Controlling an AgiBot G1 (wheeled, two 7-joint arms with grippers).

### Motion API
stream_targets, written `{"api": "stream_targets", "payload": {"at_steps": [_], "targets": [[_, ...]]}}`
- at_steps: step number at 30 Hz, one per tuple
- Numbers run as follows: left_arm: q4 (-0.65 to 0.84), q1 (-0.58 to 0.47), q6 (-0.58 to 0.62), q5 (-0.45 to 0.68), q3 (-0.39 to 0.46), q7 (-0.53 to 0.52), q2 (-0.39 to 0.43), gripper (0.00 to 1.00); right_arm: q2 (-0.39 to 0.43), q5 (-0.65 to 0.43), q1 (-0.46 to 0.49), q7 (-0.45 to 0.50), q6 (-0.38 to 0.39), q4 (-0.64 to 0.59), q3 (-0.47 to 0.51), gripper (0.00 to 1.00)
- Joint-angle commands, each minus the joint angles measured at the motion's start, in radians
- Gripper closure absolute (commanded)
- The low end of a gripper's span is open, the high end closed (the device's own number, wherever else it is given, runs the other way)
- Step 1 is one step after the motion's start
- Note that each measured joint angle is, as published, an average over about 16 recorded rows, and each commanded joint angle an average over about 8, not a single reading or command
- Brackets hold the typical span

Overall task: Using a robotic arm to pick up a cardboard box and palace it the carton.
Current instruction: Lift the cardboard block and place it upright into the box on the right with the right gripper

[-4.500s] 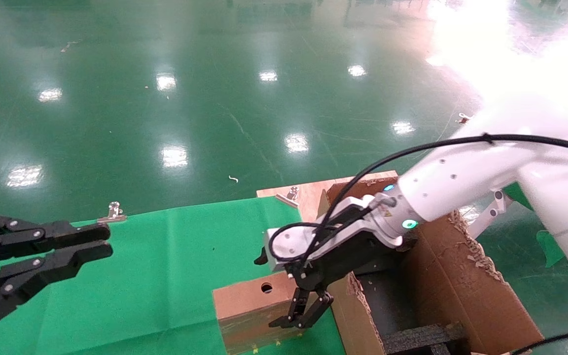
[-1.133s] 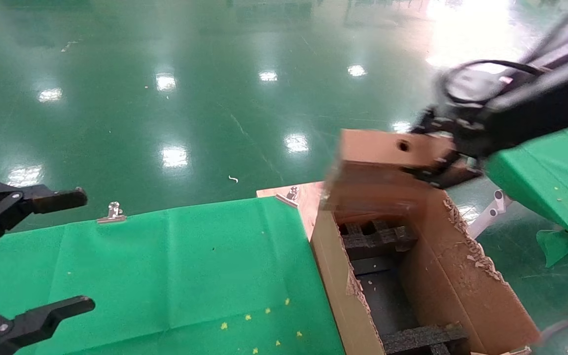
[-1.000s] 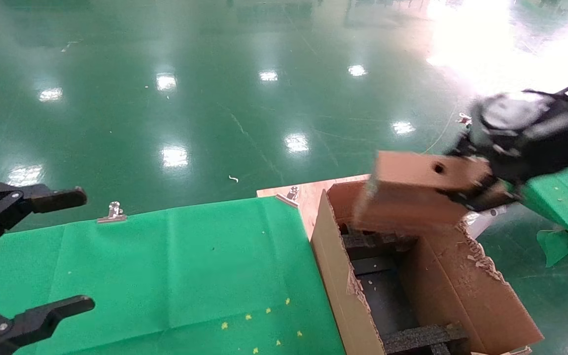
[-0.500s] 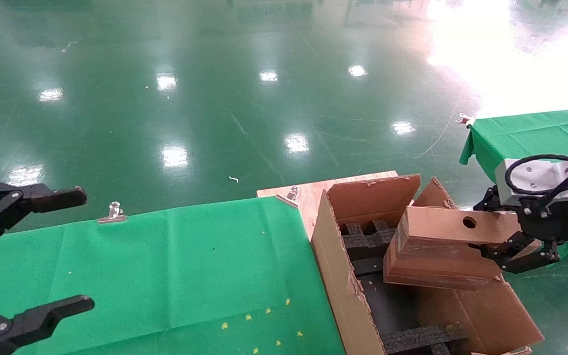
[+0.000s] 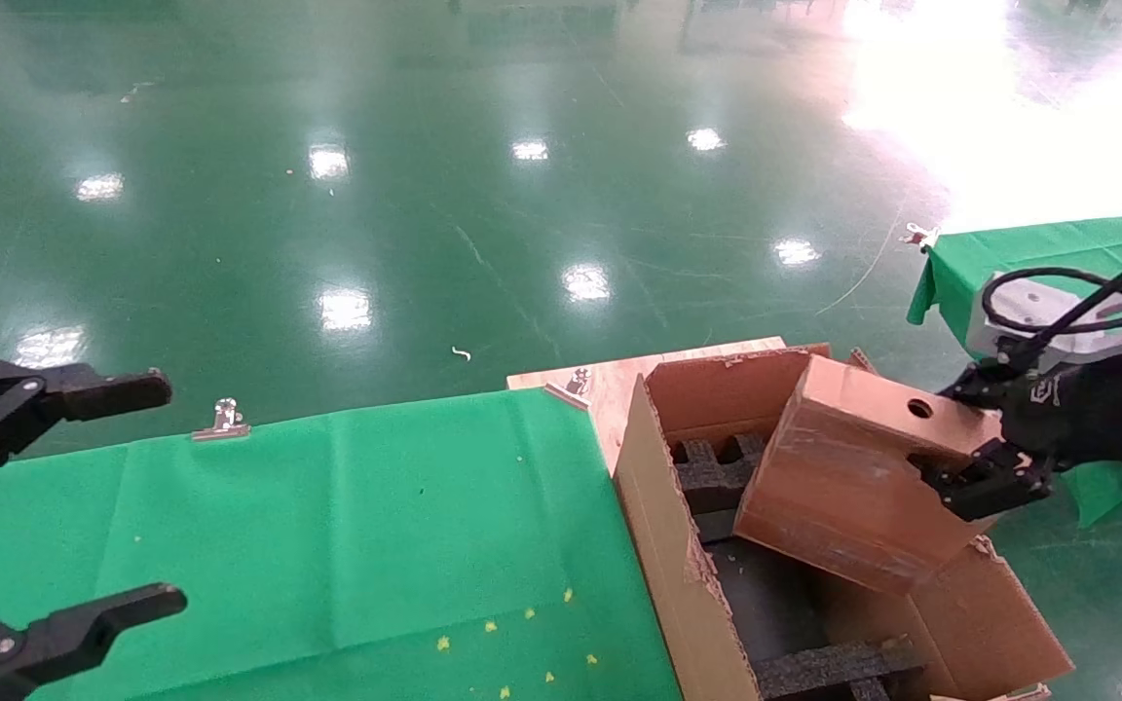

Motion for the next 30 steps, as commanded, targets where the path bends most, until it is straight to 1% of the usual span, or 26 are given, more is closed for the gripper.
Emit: {"api": "stream_targets", "payload": {"at_steps": [1,4,7,9,12,16,19,24,26,30], "targets": [[0.000,0.000,0.000,0.000,0.000,0.000,0.000,0.00,0.024,-0.011,-0.009,0.087,0.039,0.038,-0.007,1.00],[0.000,0.000,0.000,0.000,0.000,0.000,0.000,0.00,0.055,-0.072,-0.014,0.246,0.077,0.105,-0.019,1.00],[0.000,0.000,0.000,0.000,0.000,0.000,0.000,0.00,0.074,-0.115,-0.021,0.389,0.103,0.140,-0.031,1.00],[0.000,0.000,0.000,0.000,0.000,0.000,0.000,0.00,0.080,-0.127,-0.029,0.465,0.115,0.146,-0.038,1.00],[0.000,0.000,0.000,0.000,0.000,0.000,0.000,0.00,0.087,-0.128,-0.041,0.540,0.130,0.150,-0.047,1.00],[0.000,0.000,0.000,0.000,0.000,0.000,0.000,0.00,0.100,-0.120,-0.057,0.593,0.146,0.155,-0.058,1.00],[0.000,0.000,0.000,0.000,0.000,0.000,0.000,0.00,0.105,-0.117,-0.062,0.605,0.150,0.156,-0.061,1.00],[0.000,0.000,0.000,0.000,0.000,0.000,0.000,0.00,0.098,-0.118,-0.062,0.595,0.153,0.140,-0.061,1.00],[0.000,0.000,0.000,0.000,0.000,0.000,0.000,0.00,0.095,-0.121,-0.067,0.608,0.166,0.134,-0.063,1.00],[0.000,0.000,0.000,0.000,0.000,0.000,0.000,0.00,0.087,-0.138,-0.095,0.664,0.220,0.136,-0.080,1.00]]}}
